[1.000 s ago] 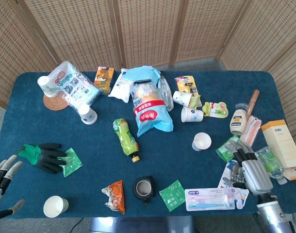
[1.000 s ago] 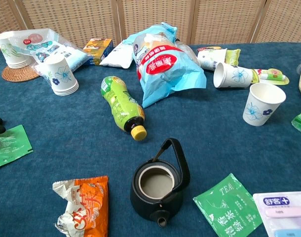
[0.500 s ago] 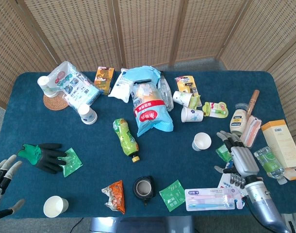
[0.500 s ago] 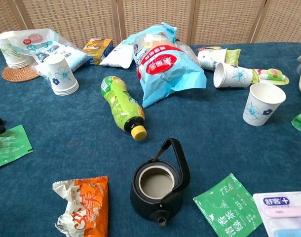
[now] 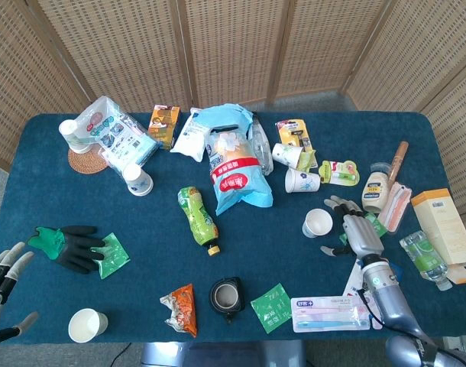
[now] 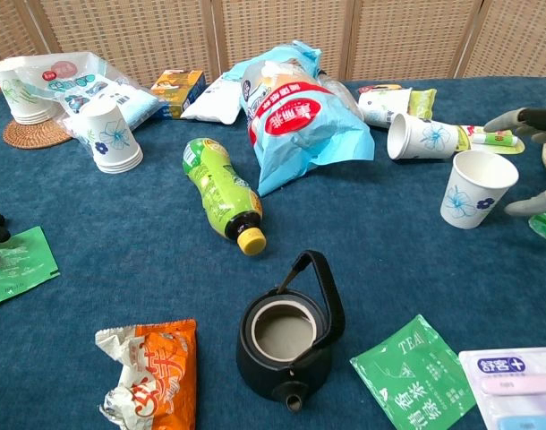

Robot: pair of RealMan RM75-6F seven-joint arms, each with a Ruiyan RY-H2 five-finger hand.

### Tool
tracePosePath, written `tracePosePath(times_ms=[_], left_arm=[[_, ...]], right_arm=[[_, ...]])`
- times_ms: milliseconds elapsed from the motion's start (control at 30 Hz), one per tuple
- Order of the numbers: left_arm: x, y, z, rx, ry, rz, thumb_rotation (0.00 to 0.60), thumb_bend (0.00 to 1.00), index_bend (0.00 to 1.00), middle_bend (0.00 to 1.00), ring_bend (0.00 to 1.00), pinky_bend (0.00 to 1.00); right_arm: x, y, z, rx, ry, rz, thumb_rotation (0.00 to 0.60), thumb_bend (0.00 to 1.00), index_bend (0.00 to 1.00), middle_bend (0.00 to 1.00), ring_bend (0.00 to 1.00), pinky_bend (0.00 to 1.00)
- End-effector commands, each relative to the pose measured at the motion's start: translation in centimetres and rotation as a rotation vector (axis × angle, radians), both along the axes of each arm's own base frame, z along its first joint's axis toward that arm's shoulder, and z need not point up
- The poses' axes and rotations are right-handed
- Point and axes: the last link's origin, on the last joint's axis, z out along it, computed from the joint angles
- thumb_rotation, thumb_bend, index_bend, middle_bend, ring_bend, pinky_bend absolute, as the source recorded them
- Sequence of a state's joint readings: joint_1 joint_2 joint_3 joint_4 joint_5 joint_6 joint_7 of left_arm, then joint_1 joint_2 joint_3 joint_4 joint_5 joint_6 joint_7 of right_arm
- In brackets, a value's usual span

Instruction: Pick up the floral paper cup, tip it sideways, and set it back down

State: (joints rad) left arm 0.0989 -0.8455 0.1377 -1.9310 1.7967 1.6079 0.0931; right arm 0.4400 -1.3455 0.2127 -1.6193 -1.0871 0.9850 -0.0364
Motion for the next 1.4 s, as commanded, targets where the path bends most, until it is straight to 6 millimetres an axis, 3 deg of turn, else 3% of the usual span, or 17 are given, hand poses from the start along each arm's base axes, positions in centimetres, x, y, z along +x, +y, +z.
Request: tracePosePath(times_ms=[33, 433, 933, 1400], left_arm=[[0.0, 0.0, 0.0, 0.003, -0.001, 0.001, 0.600, 0.24, 0.00, 0.00, 0.00, 0.00], [0.0, 0.1, -0.1, -0.001, 0.002, 0.006, 0.600, 0.24, 0.00, 0.00, 0.00, 0.00], [-0.1, 0.1, 0.0, 0.000, -0.001, 0.009, 0.600, 0.24, 0.00, 0.00, 0.00, 0.00], [0.0, 0.0, -0.1, -0.002, -0.001, 0.006, 0.600, 0.24, 0.00, 0.00, 0.00, 0.00]], right_arm=[[0.2, -0.9, -0.6, 0.003, -0.004, -0.009, 0.600, 0.03, 0.13, 0.00, 0.00, 0.00], [0.1, -1.6, -1.3, 0.002, -0.019, -0.028, 0.600, 0.04, 0.23, 0.00, 0.00, 0.00], [0.5, -2.2, -2.0, -0.012, -0.095, -0.051, 0.600, 0.13, 0.36, 0.00, 0.00, 0.00], [1.0, -0.1, -1.4, -0.056, 0.055, 0.090, 0.600, 0.20, 0.38, 0.00, 0.00, 0.00]])
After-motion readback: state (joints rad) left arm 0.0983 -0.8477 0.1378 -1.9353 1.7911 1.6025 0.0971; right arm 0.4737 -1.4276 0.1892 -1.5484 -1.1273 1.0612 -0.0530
